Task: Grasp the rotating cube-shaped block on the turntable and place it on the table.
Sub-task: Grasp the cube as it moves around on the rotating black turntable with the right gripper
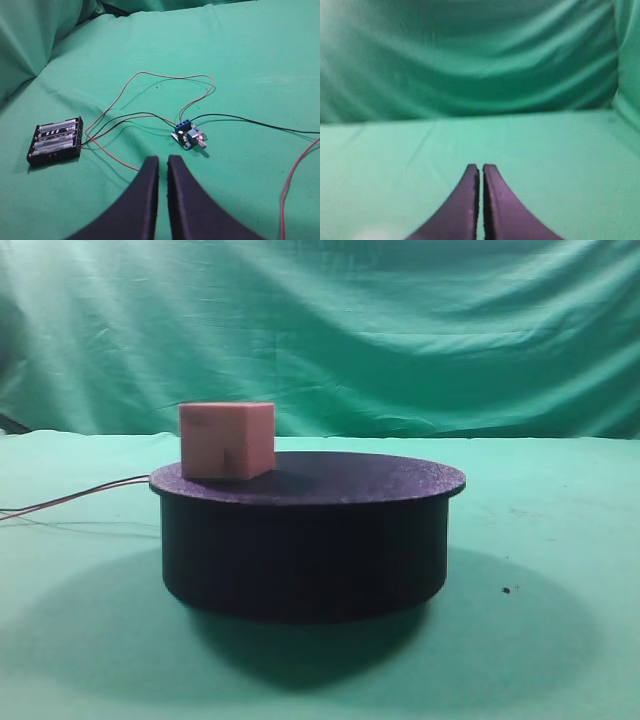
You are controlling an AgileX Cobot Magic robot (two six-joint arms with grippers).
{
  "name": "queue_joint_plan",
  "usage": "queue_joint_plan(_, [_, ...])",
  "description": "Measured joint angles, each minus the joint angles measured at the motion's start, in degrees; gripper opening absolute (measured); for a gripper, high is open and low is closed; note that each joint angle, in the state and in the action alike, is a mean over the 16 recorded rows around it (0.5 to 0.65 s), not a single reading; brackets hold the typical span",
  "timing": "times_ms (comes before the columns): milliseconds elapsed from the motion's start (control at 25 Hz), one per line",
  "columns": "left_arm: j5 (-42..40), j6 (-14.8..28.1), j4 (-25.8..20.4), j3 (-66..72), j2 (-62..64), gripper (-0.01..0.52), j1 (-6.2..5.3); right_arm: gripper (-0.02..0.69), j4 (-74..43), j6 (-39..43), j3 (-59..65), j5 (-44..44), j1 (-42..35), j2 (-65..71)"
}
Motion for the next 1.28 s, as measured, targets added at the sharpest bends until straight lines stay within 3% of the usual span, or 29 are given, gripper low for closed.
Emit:
queue_joint_plan(280, [0.00,0.00,0.00,0.00,0.00,0.000,0.00,0.000,0.65,-0.20,-3.84,4.25,6.68,13.55])
queue_joint_plan(640, [0.00,0.00,0.00,0.00,0.00,0.000,0.00,0.027,-3.28,4.30,-15.42,10.03,23.08,29.27])
queue_joint_plan(760, [0.00,0.00,0.00,0.00,0.00,0.000,0.00,0.099,-4.53,5.98,-19.95,11.78,27.88,33.66])
queue_joint_plan(920, [0.00,0.00,0.00,0.00,0.00,0.000,0.00,0.251,-5.11,7.27,-25.45,14.02,32.21,38.66])
queue_joint_plan(1280, [0.00,0.00,0.00,0.00,0.00,0.000,0.00,0.565,-4.08,7.38,-33.75,17.75,35.70,47.73])
